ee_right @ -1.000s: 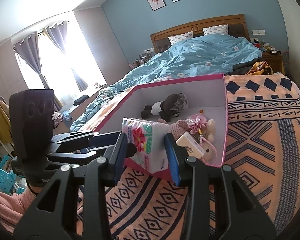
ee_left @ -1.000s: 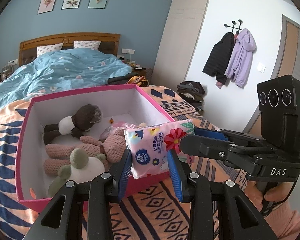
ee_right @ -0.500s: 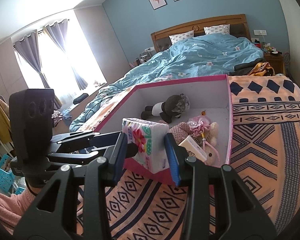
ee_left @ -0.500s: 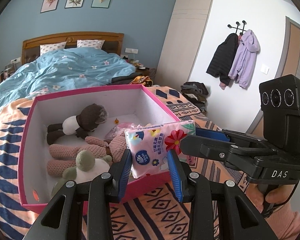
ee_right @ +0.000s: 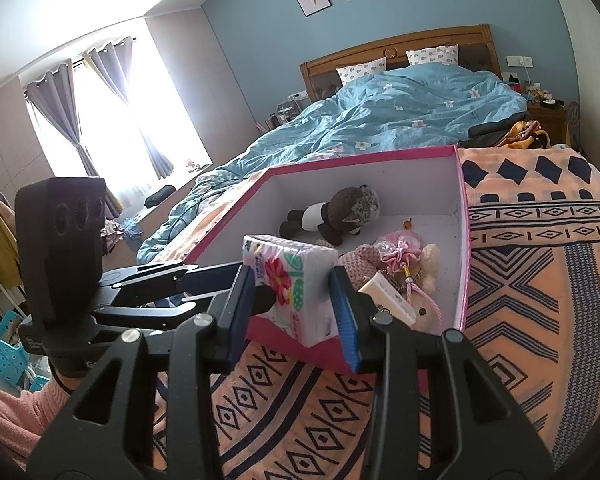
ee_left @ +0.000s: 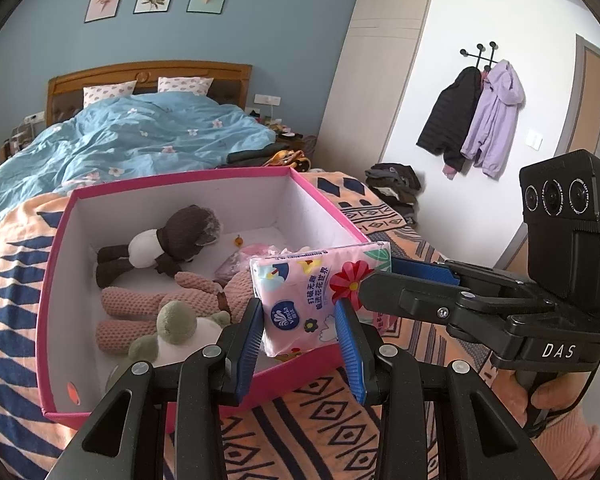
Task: Organize objects
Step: 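Lower the pink flower pack into the pink box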
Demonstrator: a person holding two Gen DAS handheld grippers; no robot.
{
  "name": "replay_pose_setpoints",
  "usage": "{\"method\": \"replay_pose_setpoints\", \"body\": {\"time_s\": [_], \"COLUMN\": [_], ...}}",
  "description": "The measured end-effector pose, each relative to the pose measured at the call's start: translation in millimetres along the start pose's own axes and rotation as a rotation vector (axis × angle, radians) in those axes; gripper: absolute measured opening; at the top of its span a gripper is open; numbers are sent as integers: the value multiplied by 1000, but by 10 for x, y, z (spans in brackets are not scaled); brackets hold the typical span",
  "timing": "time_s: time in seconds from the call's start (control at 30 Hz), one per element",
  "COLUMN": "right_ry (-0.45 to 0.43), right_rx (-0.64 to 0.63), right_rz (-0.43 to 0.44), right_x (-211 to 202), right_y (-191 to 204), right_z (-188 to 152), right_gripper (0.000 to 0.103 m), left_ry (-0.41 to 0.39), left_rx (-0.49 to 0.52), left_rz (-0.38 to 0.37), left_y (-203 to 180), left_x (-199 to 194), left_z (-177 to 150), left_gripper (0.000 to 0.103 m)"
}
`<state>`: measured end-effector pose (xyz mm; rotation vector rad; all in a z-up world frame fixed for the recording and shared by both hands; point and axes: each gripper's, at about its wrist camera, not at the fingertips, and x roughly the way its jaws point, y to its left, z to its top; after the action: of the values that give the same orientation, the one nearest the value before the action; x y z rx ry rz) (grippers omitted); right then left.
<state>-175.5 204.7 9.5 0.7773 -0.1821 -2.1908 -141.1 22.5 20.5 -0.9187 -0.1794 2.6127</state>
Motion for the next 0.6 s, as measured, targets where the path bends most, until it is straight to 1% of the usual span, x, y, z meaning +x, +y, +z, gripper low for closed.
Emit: {"method": "replay_pose_setpoints", "body": {"time_s": [0.6], "right_ry": [13], "right_rx": [5], "right_rz": [-2], "right_x": [59], "right_y": [-12], "right_z": [6], "right_gripper": [42], "left_ry": [7], "left_rx": [-9], "left_rz": [8], "left_y": [61], "left_x": [43], "left_z": [-8], "left_gripper": [36]}}
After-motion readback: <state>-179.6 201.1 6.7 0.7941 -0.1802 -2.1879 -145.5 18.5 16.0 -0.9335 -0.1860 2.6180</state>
